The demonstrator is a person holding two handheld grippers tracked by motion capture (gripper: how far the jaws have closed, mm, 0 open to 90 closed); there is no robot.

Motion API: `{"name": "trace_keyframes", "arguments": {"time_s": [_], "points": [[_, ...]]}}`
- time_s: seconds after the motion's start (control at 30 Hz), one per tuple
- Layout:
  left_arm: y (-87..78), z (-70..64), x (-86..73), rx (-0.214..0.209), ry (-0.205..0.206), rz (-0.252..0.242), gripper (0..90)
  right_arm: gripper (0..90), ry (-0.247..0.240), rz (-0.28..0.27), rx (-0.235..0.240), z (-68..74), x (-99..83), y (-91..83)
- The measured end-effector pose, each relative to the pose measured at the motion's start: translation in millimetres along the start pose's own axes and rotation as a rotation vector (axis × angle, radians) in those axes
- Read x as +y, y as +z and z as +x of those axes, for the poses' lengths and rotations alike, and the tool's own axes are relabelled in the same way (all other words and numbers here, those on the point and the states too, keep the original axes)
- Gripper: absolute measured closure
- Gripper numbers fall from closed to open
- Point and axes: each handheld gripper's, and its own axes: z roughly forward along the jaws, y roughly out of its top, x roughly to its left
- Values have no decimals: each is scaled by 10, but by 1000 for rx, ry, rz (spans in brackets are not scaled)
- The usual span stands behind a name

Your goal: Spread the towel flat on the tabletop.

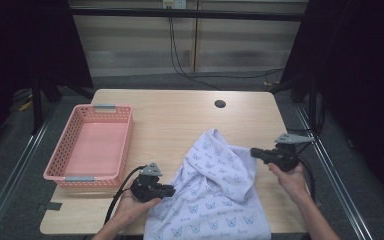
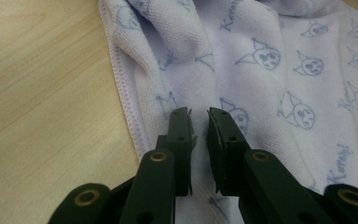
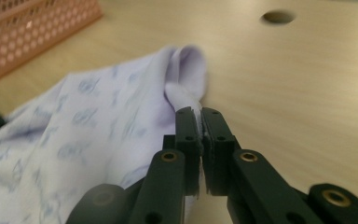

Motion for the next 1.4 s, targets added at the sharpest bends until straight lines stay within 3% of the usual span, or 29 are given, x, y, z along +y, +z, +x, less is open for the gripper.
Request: {"name": "trace_keyframes", "arguments": {"time_s": [0.17, 0.27, 0.37, 0.43, 0.53, 0.63, 0.67, 0.77, 0.93, 1.0, 1.07, 1.1, 1.17, 1.2, 1.23, 1.33, 1.4], "points": [[-53, -34, -50, 2, 6, 11, 794, 874, 43, -113, -107, -274, 165, -366], [-102, -57, -91, -4, 4, 24, 794, 874, 80, -169, -208, -431, 195, -556], [-141, -66, -124, -32, -10, 24, 787, 875, 115, -177, -188, -508, 126, -586], [-174, -44, -100, -53, -27, -30, 762, 874, 106, -139, -171, -477, 42, -514], [-187, 26, 55, -55, -43, -110, 731, 874, 106, -101, -120, -418, -84, -371], [-80, 113, 301, -59, -64, -168, 715, 874, 84, -58, -95, -357, -119, -263], [-26, 144, 379, -73, -71, -171, 707, 874, 82, -62, -82, -347, -112, -255], [162, 237, 571, -36, -64, -150, 642, 874, 83, -72, -67, -337, -97, -254], [488, 357, 687, -34, -113, -117, 593, 873, 79, -68, -45, -331, -109, -231], [604, 349, 719, -23, -108, -91, 597, 874, 81, -71, -37, -323, -105, -230], [702, 332, 757, 29, -97, -60, 637, 874, 77, -69, -30, -320, -100, -231], [724, 341, 772, 12, -106, -57, 685, 874, 75, -71, -28, -318, -99, -234], [732, 330, 793, 19, -88, -47, 793, 873, 78, -70, -25, -312, -97, -241], [721, 322, 803, 0, -80, -49, 842, 873, 75, -73, -23, -308, -95, -243], [697, 302, 811, 17, -72, -61, 851, 874, 72, -72, -21, -305, -94, -245], [480, 292, 852, 3, -88, -147, 855, 873, 75, -75, -9, -275, -78, -254], [260, 236, 905, 3, -57, -205, 854, 874, 67, -75, 3, -238, -58, -258]]}}
